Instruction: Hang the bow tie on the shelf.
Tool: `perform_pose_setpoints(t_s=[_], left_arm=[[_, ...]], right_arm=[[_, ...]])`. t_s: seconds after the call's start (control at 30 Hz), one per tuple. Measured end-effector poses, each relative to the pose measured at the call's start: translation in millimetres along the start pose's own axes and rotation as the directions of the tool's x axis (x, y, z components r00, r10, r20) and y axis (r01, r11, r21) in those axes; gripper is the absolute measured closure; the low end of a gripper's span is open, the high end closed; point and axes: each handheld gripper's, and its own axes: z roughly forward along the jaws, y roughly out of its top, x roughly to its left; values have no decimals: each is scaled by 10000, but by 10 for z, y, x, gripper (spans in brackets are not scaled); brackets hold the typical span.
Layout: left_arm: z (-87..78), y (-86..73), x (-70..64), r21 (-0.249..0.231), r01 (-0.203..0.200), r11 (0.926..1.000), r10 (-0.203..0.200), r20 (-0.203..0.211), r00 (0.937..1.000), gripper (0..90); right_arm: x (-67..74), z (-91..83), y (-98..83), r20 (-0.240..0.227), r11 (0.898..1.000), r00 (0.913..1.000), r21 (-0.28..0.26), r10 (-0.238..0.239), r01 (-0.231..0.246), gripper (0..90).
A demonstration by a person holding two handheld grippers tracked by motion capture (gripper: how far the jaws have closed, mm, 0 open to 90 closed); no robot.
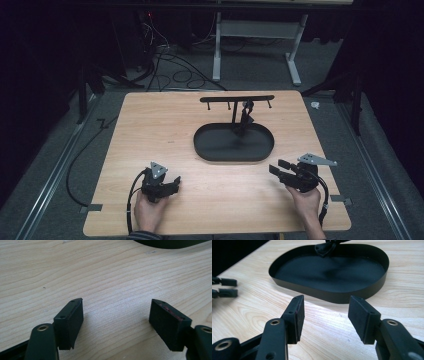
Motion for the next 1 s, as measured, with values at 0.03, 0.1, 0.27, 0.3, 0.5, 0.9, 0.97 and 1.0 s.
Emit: perform_pose_setpoints(t_s=[0.03, 0.1, 0.27, 0.3, 0.5, 0.9, 0.97, 1.0], left_arm=[[0, 0, 0, 0, 0, 10000, 0, 0, 10000, 281], [0, 0, 0, 0, -1, 10000, 1, 0, 10000, 281], [0, 0, 0, -1, 0, 10000, 0, -1, 10000, 281], [0, 0, 0, -1, 0, 10000, 0, -1, 10000, 281], [0, 0, 0, -2, 1, 10000, -1, -1, 10000, 281], [0, 0, 0, 1, -2, 10000, 2, 2, 10000, 281], [0, 0, 0, 1, -3, 10000, 3, 1, 10000, 281], [0, 0, 0, 1, -3, 10000, 3, 1, 10000, 281]], right_arm=[[0, 0, 0, 0, 10000, 10000, 0, 0, 0, 488], [26, 28, -12, 142, 9996, 9996, 126, -243, 241, 488], [49, 78, -30, 213, 9991, 9992, 250, -336, 331, 488], [49, 78, -30, 213, 9991, 9992, 250, -336, 331, 488], [55, 124, -51, 194, 9989, 9992, 340, -341, 335, 488], [80, 231, -83, 212, 9974, 9991, 631, -372, 358, 488], [82, 247, -86, 226, 9968, 9988, 683, -429, 413, 489], [82, 247, -86, 226, 9968, 9988, 683, -429, 413, 489]])
